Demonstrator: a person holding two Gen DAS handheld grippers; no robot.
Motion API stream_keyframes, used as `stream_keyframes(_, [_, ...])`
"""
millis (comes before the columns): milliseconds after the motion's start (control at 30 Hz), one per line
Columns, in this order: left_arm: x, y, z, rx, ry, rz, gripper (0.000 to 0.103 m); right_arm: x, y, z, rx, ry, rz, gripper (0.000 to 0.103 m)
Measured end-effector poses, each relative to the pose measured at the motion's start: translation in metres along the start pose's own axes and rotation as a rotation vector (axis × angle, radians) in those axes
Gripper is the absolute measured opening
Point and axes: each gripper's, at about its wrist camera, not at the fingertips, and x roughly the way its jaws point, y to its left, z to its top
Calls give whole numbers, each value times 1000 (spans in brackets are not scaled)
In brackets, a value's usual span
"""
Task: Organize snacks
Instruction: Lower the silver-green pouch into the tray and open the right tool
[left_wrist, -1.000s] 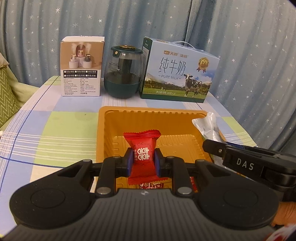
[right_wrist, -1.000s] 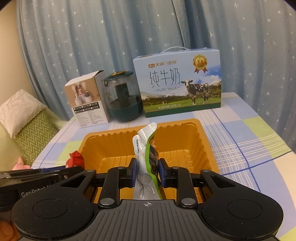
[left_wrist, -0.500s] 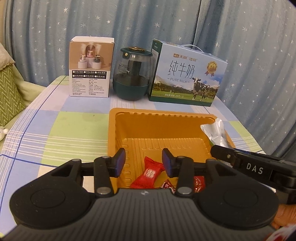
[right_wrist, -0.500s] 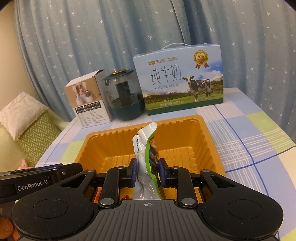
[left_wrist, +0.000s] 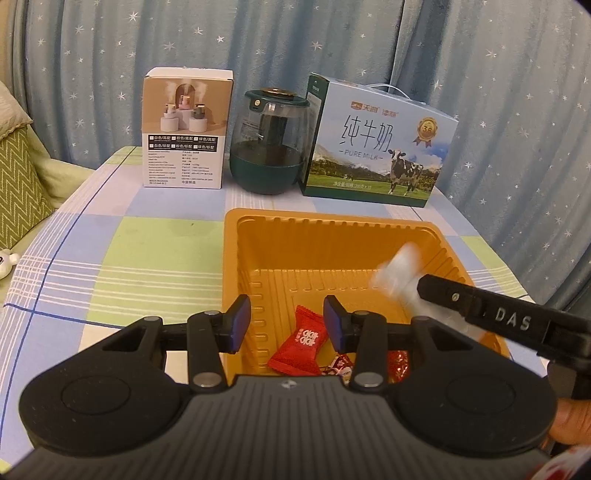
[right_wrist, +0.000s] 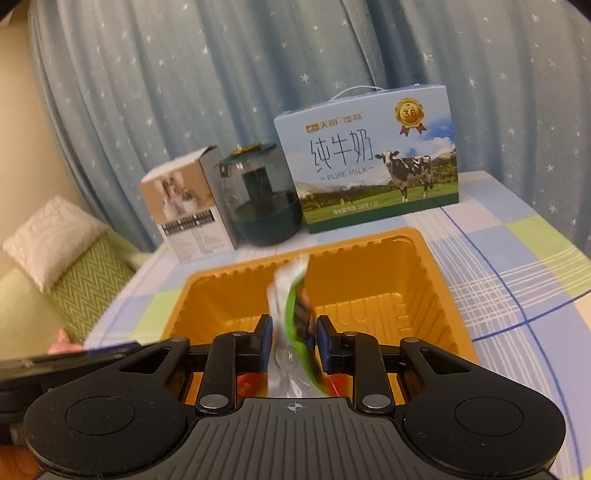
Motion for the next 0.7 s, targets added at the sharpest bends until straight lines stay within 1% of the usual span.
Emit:
stream_keyframes(67, [0, 1, 0, 2, 2, 3, 39, -1, -2, 1, 16, -1, 8, 30])
stream_keyframes(300, [-1, 1, -2, 12, 4, 3, 39, -2, -4, -1, 6, 0, -31, 32])
stream_keyframes(533, [-5, -2, -3, 18, -2, 2, 39, -9, -5, 0, 3, -31, -40, 32])
stream_keyframes(700, [-15, -8, -7, 34, -9, -6, 40, -19, -8, 1, 31, -54, -32, 32])
